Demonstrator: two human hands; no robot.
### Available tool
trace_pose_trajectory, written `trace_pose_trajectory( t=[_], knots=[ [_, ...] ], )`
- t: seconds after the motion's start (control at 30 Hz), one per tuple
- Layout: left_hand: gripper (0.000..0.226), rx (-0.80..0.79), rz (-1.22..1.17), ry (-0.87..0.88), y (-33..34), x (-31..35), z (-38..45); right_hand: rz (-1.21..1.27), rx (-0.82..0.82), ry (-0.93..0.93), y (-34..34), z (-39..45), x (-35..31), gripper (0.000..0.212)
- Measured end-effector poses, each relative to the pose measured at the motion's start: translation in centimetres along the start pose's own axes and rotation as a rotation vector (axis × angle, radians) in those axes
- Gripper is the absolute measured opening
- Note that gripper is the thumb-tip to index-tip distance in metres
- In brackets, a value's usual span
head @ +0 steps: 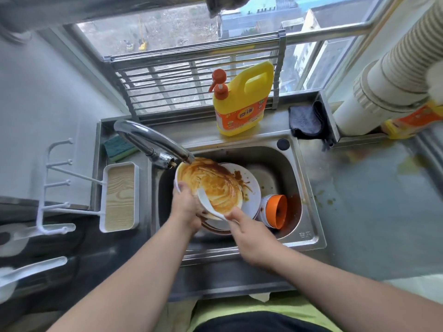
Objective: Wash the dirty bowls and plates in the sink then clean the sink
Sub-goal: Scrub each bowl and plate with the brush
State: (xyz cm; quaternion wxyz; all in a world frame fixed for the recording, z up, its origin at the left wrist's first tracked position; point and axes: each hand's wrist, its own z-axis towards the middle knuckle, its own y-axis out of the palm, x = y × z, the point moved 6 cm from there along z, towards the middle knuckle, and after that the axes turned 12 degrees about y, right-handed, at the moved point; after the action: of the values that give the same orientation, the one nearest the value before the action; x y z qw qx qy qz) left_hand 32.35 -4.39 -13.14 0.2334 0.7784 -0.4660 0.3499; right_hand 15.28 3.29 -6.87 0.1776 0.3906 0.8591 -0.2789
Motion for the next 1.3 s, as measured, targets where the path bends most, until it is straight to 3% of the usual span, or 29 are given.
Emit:
trace_pose_trajectory(
  t=[0.17,0.27,0.47,0.6,0.77,0.87,1.0,1.13,1.23,1.3],
  knots=[
    [0.025,-0.049,0.081,0.046,-0.8,1.2,0.5,-0.372,0.124,0.137,-4.9,0.3,6.7,0.015],
    [0.026,-0.054,0.094,0.042,-0.7,1.3,0.6,-0.525,0.226,0.168,-6.7,2.2,7.5,0.024],
    [0.025,-0.027,0.160,0.146,-0.9,1.6,1.0,-0.395,0.112,0.051,-0.2,-0.7,6.6,0.022],
    [0.030,-0.091,0.271,0.141,-2.1,1.1,1.1,-0.508,0.266,0.119,-5.1,2.5,7.4,0.022],
    [0.032,-0.223,0.435,0.075,-0.8,0.2,-0.7,-0.734,0.408,-0.114,-8.3,5.1,1.1,0.034],
    [0.031,-0.218,0.482,0.134,-0.5,0.7,-1.2,-0.753,0.444,-0.115,-8.7,5.7,0.2,0.039],
    [0.026,-0.173,0.489,0.253,-1.6,2.6,-0.3,-0.721,0.339,0.058,-7.5,4.9,5.5,0.045],
    [0.023,-0.204,0.564,0.346,-2.5,3.8,0.5,-0.711,0.179,0.015,-4.5,2.6,8.3,0.036],
    [0.025,-0.226,0.639,0.389,-2.5,4.0,0.3,-0.715,0.210,-0.055,-4.8,2.2,7.1,0.037],
    [0.029,-0.251,0.693,0.419,-1.8,4.2,-0.3,-0.652,0.335,-0.153,-5.9,2.1,4.6,0.040]
  ],
)
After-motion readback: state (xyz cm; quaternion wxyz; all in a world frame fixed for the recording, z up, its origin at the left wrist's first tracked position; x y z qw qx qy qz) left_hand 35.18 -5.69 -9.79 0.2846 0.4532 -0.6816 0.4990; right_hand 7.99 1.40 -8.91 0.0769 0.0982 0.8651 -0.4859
